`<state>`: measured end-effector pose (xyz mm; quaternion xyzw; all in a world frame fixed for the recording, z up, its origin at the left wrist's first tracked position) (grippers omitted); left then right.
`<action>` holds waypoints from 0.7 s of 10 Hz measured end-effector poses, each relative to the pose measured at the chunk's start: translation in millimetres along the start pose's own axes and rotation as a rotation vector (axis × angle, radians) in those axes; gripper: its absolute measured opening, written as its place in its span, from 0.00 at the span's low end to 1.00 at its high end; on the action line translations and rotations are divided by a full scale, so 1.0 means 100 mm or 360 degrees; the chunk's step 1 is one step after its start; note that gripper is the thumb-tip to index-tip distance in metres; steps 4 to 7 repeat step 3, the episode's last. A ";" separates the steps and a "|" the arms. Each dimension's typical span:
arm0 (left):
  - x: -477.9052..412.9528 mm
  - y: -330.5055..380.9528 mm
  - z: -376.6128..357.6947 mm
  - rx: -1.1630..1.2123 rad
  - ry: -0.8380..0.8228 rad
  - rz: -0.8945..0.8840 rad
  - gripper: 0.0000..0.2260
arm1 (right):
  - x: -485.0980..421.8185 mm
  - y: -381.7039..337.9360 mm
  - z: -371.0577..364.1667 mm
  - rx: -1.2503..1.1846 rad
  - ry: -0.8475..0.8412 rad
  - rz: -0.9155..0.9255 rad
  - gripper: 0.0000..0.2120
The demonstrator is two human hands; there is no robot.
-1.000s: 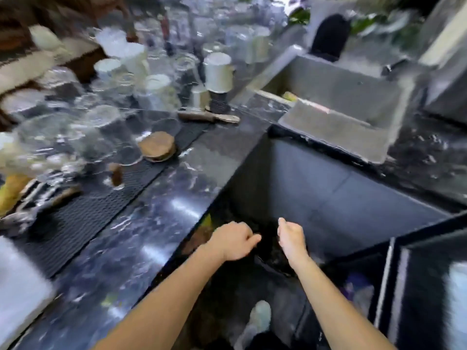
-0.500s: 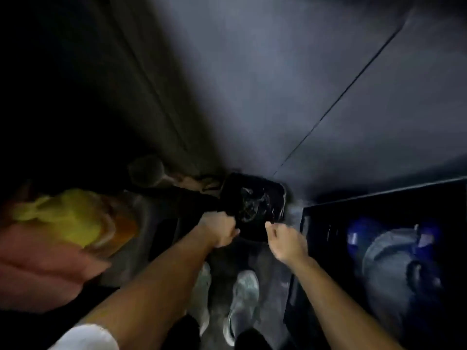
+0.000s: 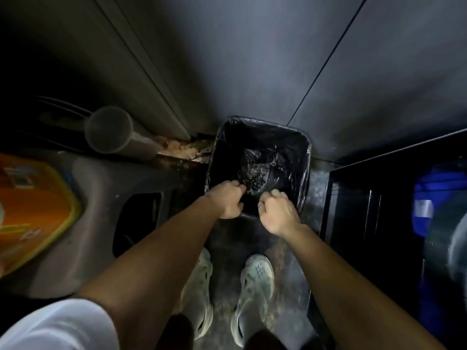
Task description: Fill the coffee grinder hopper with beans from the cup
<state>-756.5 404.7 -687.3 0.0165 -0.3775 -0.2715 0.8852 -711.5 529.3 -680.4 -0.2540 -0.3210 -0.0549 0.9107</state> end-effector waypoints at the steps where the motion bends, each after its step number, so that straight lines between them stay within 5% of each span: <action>1: -0.03 -0.01 0.01 0.0024 0.0009 0.0007 0.21 | -0.04 0.00 0.00 -0.0147 -0.0092 -0.0026 0.17; 7: 0.02 -0.02 0.12 0.0023 -0.0058 -0.0023 0.27 | -0.06 -0.08 0.08 -0.0155 -0.0167 -0.0008 0.23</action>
Point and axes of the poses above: each hand's wrist, its own x-axis away from the middle knuckle, its own z-axis out of the back of the hand, y = z × x, the point moved 5 cm from there along -x, towards the middle knuckle, and after that the axes turned 9 degrees about -x, right-handed, at the moved point
